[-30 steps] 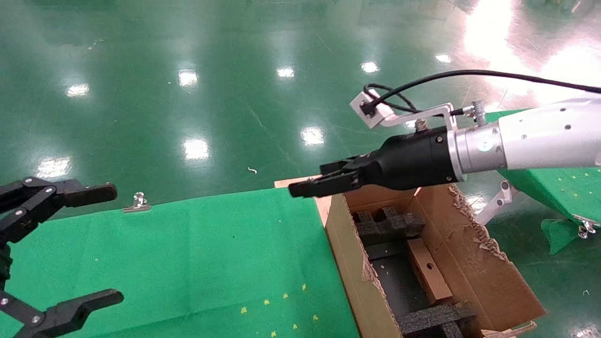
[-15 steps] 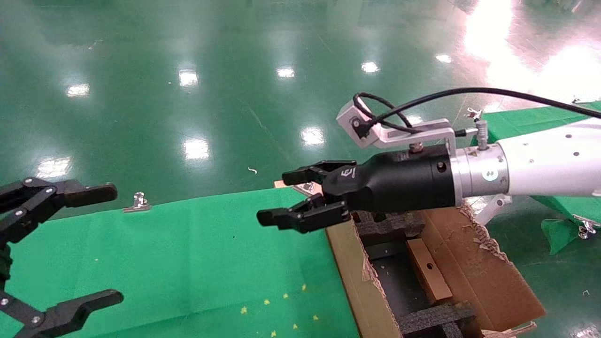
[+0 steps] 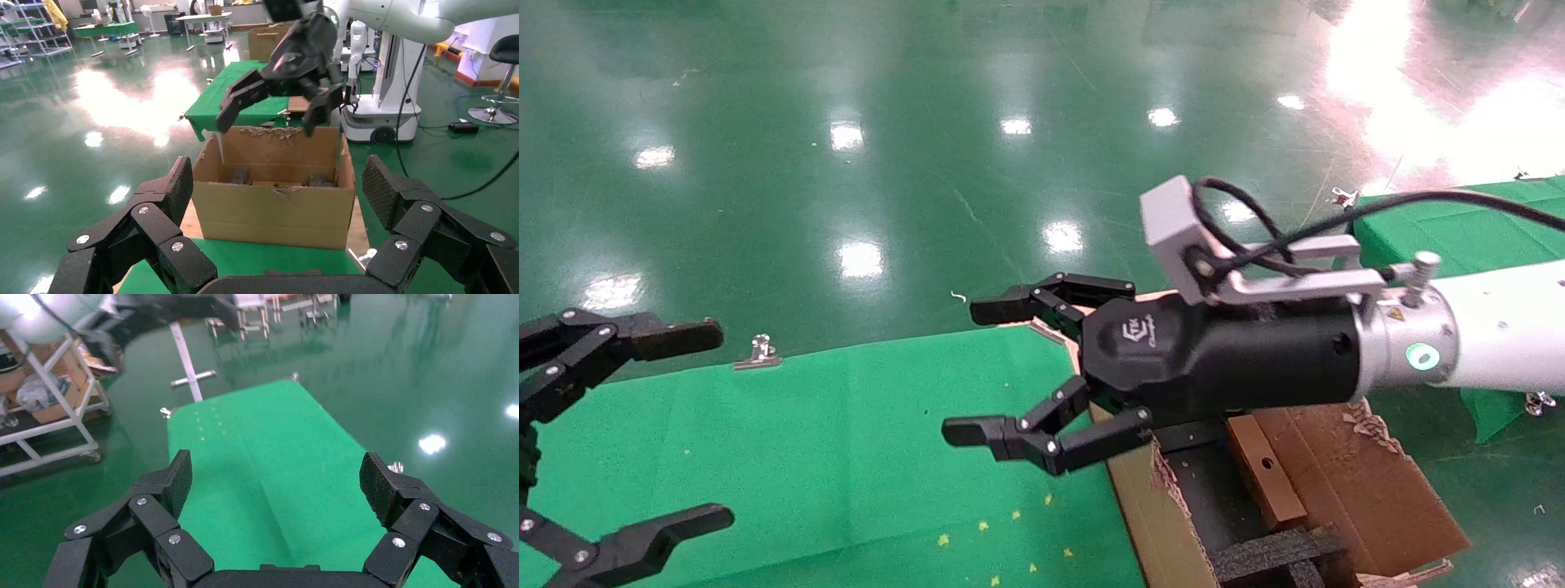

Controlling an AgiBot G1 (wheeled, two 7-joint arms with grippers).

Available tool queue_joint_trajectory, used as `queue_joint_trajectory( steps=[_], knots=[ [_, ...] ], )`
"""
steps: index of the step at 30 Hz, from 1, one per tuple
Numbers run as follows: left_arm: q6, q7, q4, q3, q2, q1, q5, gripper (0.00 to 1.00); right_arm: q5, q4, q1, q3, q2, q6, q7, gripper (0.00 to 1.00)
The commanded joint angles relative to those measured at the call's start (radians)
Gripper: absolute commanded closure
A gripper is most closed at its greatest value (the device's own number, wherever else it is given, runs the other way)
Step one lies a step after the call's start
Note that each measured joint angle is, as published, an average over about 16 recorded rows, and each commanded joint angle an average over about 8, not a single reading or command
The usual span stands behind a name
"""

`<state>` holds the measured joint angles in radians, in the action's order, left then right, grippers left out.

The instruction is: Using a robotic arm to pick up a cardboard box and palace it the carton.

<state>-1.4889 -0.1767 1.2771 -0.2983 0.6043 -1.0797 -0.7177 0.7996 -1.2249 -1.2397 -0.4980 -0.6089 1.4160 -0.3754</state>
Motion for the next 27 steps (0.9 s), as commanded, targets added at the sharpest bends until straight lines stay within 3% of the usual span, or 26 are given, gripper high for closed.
queue_joint_trajectory(
  steps=[1, 12, 27],
  knots=[
    [0.0, 0.0, 0.0, 0.0, 0.0, 0.0, 0.0, 0.0, -0.013, -0.011, 0.031, 0.041, 0.0, 0.015, 0.036, 0.0],
    [0.0, 0.0, 0.0, 0.0, 0.0, 0.0, 0.001, 0.0, -0.074, -0.064, 0.178, 0.235, -0.002, 0.085, 0.197, 0.0],
    [0.001, 0.0, 0.0, -0.001, 0.0, 0.0, 0.001, 0.0, -0.075, -0.062, 0.175, 0.231, -0.002, 0.085, 0.192, 0.0]
  ],
)
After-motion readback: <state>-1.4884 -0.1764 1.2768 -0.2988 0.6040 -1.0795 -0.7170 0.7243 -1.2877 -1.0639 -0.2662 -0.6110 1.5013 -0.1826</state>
